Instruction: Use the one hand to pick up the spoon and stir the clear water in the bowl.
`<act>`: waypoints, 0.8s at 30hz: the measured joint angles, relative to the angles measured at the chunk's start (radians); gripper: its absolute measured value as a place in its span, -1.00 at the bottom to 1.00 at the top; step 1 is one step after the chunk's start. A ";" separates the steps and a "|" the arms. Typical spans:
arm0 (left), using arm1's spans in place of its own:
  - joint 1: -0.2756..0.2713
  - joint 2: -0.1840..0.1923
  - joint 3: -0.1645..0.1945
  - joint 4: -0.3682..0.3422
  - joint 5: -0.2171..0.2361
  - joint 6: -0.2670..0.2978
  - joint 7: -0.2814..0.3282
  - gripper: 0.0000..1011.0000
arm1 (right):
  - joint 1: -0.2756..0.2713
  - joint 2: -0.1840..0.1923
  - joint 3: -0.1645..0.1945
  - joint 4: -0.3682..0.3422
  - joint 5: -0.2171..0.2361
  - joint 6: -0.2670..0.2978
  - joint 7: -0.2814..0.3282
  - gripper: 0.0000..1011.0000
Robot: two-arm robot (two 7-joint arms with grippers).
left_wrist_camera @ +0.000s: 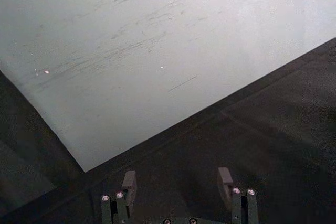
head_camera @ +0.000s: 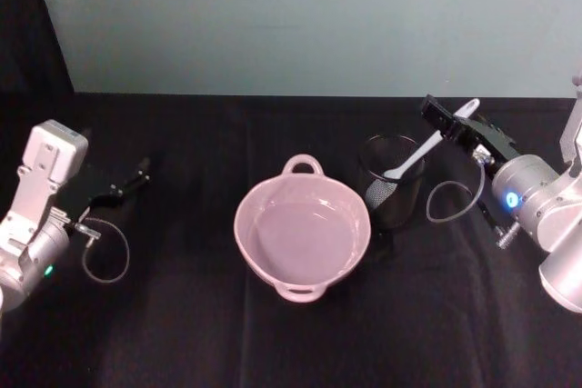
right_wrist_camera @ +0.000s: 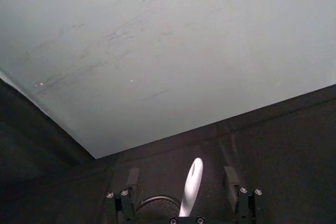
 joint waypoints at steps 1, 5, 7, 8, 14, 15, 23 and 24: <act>0.000 0.000 0.000 0.000 0.000 0.000 0.000 1.00 | -0.006 0.003 0.001 -0.010 -0.005 0.006 0.000 0.98; 0.000 0.000 0.000 0.000 0.000 0.000 0.000 1.00 | -0.025 0.012 0.008 -0.041 -0.012 0.025 0.000 0.98; 0.000 0.000 0.000 0.000 0.000 0.000 0.000 1.00 | -0.040 0.019 0.012 -0.063 -0.017 0.035 0.000 0.98; 0.000 0.000 0.000 0.000 0.000 0.000 0.000 1.00 | -0.040 0.019 0.012 -0.063 -0.017 0.035 0.000 0.98; 0.000 0.000 0.000 0.000 0.000 0.000 0.000 1.00 | -0.096 0.043 0.030 -0.145 -0.038 0.050 0.001 0.98; 0.000 0.000 0.000 0.000 0.000 0.000 0.000 1.00 | -0.102 0.046 0.032 -0.155 -0.041 0.051 0.001 0.98; 0.000 0.000 0.000 0.000 0.000 0.000 0.000 1.00 | -0.163 0.089 0.044 -0.243 -0.097 0.065 0.013 0.98; 0.000 0.000 0.000 0.000 0.000 0.000 0.000 1.00 | -0.167 0.092 0.046 -0.247 -0.101 0.066 0.015 0.98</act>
